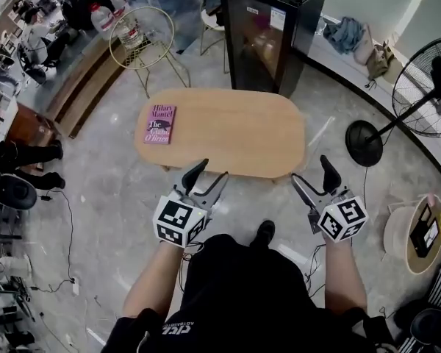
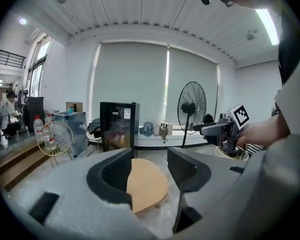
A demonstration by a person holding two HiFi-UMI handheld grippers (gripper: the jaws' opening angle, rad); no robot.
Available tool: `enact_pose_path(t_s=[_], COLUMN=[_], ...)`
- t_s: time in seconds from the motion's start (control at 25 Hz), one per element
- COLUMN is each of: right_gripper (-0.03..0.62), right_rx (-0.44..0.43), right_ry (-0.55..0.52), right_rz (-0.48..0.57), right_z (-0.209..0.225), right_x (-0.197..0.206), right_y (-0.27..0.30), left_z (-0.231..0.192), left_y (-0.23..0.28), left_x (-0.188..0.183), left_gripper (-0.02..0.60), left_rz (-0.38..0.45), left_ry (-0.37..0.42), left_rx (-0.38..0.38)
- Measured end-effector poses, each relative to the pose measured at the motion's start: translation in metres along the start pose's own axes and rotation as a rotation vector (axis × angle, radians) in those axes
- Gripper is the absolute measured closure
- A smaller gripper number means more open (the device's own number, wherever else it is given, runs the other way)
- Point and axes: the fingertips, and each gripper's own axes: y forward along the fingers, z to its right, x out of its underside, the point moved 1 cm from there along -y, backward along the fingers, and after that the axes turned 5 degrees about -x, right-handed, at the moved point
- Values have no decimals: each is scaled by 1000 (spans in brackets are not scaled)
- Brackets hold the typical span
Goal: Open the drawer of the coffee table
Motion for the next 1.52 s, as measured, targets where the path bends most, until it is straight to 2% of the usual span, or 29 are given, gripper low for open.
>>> enact_pose_path(t_s=[0.2,0.48,0.72,0.88,1.04,1.32,1.52], right_gripper=[191,191,191,191,191,191,191], right_rx=[-50,-64,-72,-75,-81,-70,-52], right_ry=[33,11,36,51,92,118,120], right_rz=[-46,-156,-167,-202,-195,-230,-292], right_z=[-14,-32,-40,-30,-15,15,16], right_x=[16,41,63,92,122,179,200], right_y=[18,32,41,40,39,34,38], left_z=[-4,-37,-46,-41,-29,-11,-25], left_y=[-7,1,5,6,12,41,52], left_x=[25,50,82,105,135,186,210], left_gripper=[360,365,368,368,371,370,370], left_rz=[-57,-19,-48,-101,-163,-205,-214], left_ry=[-5,-60,-103,-147,-182,-223,-278], left_rx=[-11,-38,-52,-66,-93,-97,-97])
